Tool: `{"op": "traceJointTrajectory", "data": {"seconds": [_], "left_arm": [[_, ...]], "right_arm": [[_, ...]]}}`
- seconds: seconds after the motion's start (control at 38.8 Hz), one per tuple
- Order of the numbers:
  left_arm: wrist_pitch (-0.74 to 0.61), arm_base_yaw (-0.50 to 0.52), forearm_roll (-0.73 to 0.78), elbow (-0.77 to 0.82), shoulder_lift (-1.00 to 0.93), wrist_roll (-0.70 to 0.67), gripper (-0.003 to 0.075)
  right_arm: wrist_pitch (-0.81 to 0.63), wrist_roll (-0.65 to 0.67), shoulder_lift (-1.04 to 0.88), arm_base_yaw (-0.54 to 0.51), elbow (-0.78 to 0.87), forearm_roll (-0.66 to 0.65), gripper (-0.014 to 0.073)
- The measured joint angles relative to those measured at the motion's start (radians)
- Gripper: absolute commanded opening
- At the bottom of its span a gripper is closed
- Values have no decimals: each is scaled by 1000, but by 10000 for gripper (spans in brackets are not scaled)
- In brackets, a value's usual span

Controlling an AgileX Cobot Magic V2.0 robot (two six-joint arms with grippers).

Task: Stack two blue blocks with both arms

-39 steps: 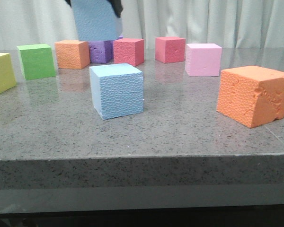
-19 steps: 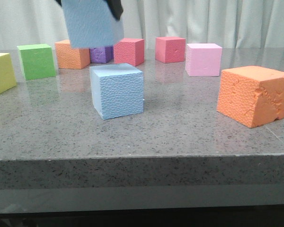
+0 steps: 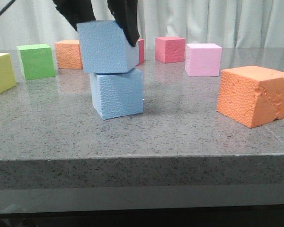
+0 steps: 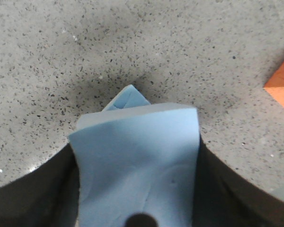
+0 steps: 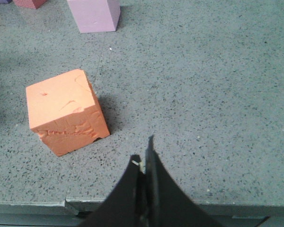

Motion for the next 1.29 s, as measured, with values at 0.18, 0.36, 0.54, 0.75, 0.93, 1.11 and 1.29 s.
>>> {"op": "traceJointTrajectory", "data": {"seconds": [0.18, 0.36, 0.54, 0.75, 0.93, 1.11, 1.29], "left_arm": [[-9, 0, 10, 0, 3, 0, 551], [-9, 0, 21, 2, 5, 0, 571], [-9, 0, 23, 2, 3, 0, 571], [-5, 0, 24, -63, -23, 0, 562], [20, 0, 24, -139, -39, 28, 349], [26, 0, 24, -171, -39, 52, 23], [29, 0, 24, -171, -46, 56, -20]], "right_arm": [[2, 0, 0, 0, 0, 0, -110], [2, 0, 0, 0, 0, 0, -110], [2, 0, 0, 0, 0, 0, -110], [2, 0, 0, 0, 0, 0, -110], [4, 0, 0, 0, 0, 0, -110], [4, 0, 0, 0, 0, 0, -68], [4, 0, 0, 0, 0, 0, -68]]}}
